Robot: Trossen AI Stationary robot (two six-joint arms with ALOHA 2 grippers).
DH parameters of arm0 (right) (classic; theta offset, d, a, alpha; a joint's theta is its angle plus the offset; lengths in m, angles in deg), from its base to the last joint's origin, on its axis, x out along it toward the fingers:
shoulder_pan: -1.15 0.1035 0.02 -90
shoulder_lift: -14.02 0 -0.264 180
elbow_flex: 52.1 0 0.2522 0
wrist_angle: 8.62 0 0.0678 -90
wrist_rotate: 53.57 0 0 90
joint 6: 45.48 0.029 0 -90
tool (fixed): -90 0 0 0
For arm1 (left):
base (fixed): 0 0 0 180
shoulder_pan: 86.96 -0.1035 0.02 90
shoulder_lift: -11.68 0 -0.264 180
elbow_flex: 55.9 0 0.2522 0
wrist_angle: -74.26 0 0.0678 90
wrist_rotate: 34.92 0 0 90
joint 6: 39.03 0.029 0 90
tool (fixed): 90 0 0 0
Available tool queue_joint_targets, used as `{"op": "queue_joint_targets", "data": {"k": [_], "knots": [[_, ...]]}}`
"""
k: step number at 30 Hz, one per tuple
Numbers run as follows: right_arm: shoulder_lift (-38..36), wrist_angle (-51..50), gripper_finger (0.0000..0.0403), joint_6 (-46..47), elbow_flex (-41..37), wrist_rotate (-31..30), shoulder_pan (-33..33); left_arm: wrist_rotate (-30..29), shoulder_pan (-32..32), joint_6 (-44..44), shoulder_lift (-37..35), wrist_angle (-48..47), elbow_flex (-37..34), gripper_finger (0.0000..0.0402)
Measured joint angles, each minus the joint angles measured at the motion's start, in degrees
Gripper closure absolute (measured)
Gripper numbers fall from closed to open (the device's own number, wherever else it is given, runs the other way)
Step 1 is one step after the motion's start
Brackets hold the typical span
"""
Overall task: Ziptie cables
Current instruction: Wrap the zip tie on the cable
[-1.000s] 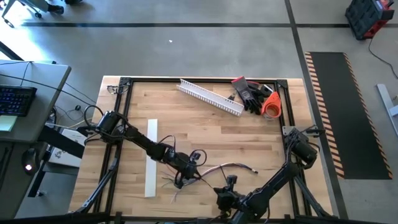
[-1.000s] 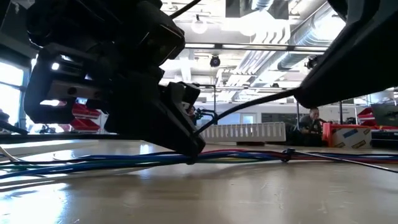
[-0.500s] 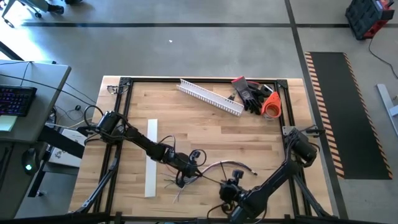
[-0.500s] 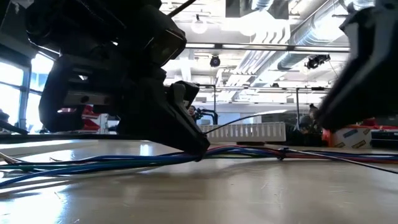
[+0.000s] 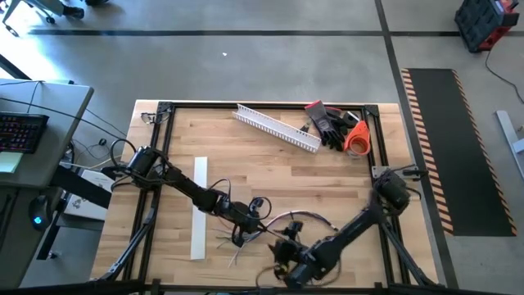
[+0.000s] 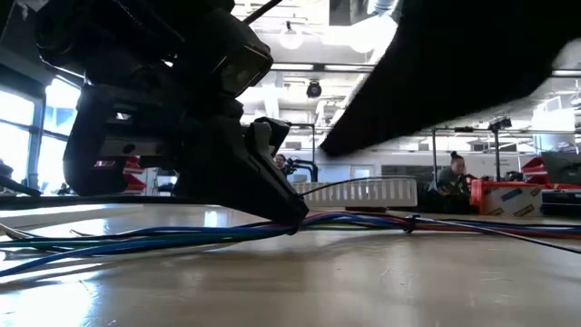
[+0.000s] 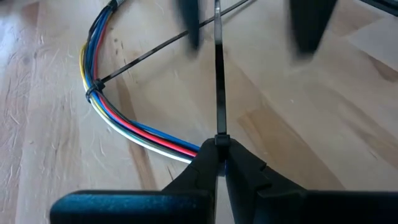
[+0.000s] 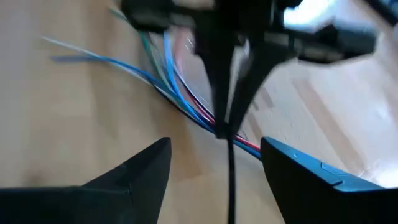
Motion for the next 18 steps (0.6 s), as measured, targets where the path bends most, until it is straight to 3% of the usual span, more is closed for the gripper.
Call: {"op": "queue_joint_targets", "data": {"k": [6,18], "knots": [[2.6,0.4,0.021,0.5,0.0,2.4,-3.1,-0.5,0.5,0.5,0.0,0.0,0.0,0.0401],[2.6,0.3,0.0383,2.0,0.0,2.1,-3.0,-1.0,0.7,0.5,0.0,-0.3,0.0,0.0401]]}}
